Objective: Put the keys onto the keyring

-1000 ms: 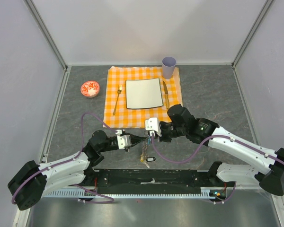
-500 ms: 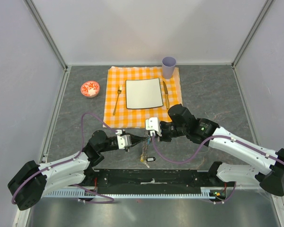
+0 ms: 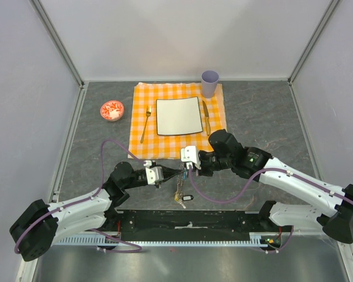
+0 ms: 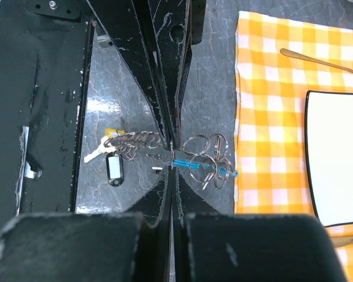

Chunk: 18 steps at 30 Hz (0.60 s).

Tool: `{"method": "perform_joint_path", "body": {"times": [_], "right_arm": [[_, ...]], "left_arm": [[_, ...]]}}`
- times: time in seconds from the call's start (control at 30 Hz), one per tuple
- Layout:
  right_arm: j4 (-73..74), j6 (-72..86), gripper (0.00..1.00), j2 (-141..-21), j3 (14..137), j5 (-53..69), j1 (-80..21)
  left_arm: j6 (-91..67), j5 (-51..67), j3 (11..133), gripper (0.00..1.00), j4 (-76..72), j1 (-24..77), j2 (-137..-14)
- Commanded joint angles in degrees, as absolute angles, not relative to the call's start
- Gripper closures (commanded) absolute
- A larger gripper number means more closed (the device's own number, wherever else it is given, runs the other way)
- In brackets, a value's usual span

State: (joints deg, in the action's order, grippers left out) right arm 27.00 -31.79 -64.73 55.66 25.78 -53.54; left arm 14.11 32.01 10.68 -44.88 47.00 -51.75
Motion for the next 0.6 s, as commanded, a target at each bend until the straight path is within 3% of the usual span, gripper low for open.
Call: {"method": "perform_joint_path", "body": {"times": [0.0,0.57], "right_arm": [[24.8,-31.6,1.0,-65.0,56.1,25.8,-54.0],[24.2,-31.2,1.0,-65.2,55.8,26.3,-54.1]], "left_arm": [[12.9,32.3,13.0,0.98,-47.3,47.0,-51.2],[12.8,32.5,13.0,0.98,-47.6,47.0,-51.5]]}}
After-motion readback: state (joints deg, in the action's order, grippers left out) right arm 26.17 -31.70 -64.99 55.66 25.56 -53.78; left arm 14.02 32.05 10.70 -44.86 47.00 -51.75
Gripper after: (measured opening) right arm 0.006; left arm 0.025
